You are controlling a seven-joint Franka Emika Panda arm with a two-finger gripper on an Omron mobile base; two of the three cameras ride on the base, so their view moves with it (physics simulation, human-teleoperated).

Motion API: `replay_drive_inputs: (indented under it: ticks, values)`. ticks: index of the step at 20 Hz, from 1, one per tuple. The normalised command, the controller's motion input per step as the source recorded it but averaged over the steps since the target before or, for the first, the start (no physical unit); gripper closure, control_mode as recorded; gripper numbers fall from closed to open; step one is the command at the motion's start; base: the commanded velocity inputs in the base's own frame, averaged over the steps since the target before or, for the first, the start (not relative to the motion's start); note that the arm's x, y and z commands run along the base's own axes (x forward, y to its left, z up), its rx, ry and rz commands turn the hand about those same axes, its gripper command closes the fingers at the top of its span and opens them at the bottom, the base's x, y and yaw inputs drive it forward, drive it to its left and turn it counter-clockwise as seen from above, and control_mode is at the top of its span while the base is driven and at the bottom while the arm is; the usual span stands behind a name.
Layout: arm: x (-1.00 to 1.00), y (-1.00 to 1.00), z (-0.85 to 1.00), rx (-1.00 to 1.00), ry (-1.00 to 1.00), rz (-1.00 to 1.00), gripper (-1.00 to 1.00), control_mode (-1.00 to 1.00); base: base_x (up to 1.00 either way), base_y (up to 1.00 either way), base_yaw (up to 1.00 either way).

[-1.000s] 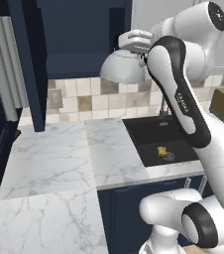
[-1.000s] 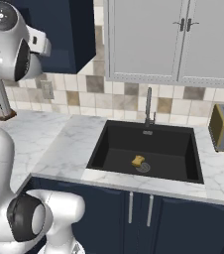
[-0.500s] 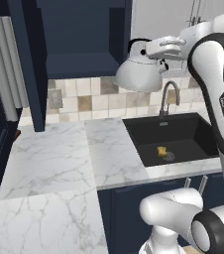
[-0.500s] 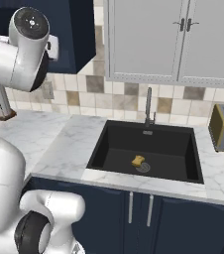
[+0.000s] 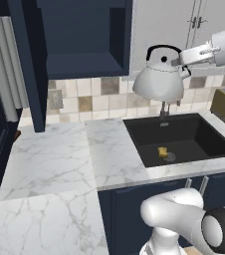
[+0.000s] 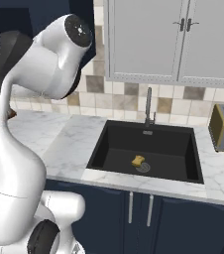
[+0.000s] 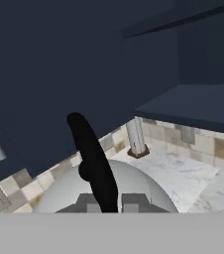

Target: Open the cabinet, pick the kettle from the cabinet, and place it in the sink.

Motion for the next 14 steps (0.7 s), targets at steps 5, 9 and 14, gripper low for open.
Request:
replay_drive_inputs:
  ticks: [5, 9, 14]
  values:
    - [-0.27, -0.41, -0.01, 0.00, -0.01, 0.24, 1.00, -1.00, 0.00, 0.00, 0.00]
    - [-0.23, -0.40, -0.02, 0.00, 0.00, 0.25, 1.00, -1.00, 0.00, 0.00, 0.00]
    - [-0.20, -0.40, -0.04, 0.00, 0.00, 0.24, 1.00, -1.00, 0.00, 0.00, 0.00]
